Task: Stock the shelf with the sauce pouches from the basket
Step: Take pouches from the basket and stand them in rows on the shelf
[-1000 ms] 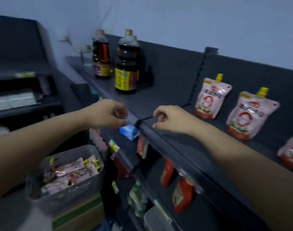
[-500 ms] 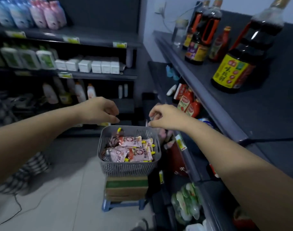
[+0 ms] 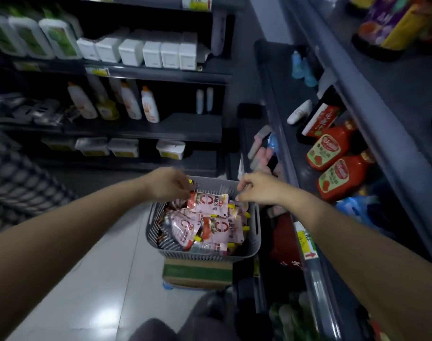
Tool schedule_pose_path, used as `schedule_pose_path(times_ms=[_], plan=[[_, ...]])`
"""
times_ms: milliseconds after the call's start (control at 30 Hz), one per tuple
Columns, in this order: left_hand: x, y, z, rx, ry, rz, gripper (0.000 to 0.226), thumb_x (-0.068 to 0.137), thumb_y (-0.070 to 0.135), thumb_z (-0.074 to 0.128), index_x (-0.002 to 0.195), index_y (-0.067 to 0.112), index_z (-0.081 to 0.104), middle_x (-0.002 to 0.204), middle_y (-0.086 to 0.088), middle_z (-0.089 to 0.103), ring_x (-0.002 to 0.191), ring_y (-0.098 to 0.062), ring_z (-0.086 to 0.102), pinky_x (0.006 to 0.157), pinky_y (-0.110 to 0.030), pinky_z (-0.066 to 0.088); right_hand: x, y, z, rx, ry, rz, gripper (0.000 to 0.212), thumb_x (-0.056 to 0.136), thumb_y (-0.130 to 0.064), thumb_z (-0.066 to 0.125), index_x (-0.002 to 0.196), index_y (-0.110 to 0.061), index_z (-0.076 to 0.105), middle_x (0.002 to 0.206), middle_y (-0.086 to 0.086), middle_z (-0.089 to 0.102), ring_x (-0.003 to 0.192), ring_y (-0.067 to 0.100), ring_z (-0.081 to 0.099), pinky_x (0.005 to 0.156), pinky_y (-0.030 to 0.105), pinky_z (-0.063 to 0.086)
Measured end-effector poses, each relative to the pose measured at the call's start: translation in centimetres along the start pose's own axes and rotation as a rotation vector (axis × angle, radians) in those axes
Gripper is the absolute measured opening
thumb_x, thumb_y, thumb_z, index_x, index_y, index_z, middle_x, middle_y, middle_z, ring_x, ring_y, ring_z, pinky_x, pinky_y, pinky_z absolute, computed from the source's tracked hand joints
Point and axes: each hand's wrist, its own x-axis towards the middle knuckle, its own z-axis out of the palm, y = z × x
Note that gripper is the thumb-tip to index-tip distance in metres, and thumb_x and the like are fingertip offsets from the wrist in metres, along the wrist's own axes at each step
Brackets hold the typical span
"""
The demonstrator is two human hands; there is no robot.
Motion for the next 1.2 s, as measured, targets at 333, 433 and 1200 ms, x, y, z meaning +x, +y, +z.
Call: schedule_pose_path(times_ms=[333, 433, 1200], plan=[[8.2, -7.5, 7.1, 0.05, -0.241, -0.1, 0.037, 0.09, 0.025, 0.056, 0.125, 0.011, 0.055, 0.129, -0.009, 0.058, 0.114, -0.023, 0.055, 0.086, -0.024, 0.041, 9.7, 4.3, 9.0, 0.222, -0.228, 0.259, 0.019, 0.083, -0.013, 0.061, 0.085, 0.005, 0.065, 0.075, 0.013, 0.049, 0.068, 0.021, 0.049, 0.06, 0.025, 0.037], [11.6, -9.2, 9.0, 0.105, -0.251, -0.077, 0.041, 0.088, 0.024, 0.059, 0.128, 0.014, 0.052, 0.132, -0.007, 0.056, 0.116, -0.023, 0.055, 0.093, -0.029, 0.045, 11.4, 6.2, 12.6, 0.318, -0.24, 0.35, 0.023, 0.085, -0.007, 0.055, 0.063, -0.001, 0.054, 0.06, 0.015, 0.041, 0.052, 0.014, 0.044, 0.056, 0.023, 0.032], [27.6, -12.0, 18.8, 0.301, -0.235, -0.062, 0.073, 0.082, 0.052, 0.055, 0.142, 0.015, 0.034, 0.149, -0.015, 0.031, 0.138, -0.035, 0.023, 0.114, -0.044, 0.019, 17.9, 9.6, 27.4, 1.859, 0.345, 1.222, 0.068, 0.066, -0.024, 0.083, 0.125, -0.017, 0.051, 0.113, 0.013, 0.064, 0.088, 0.032, 0.066, 0.059, 0.043, 0.058]])
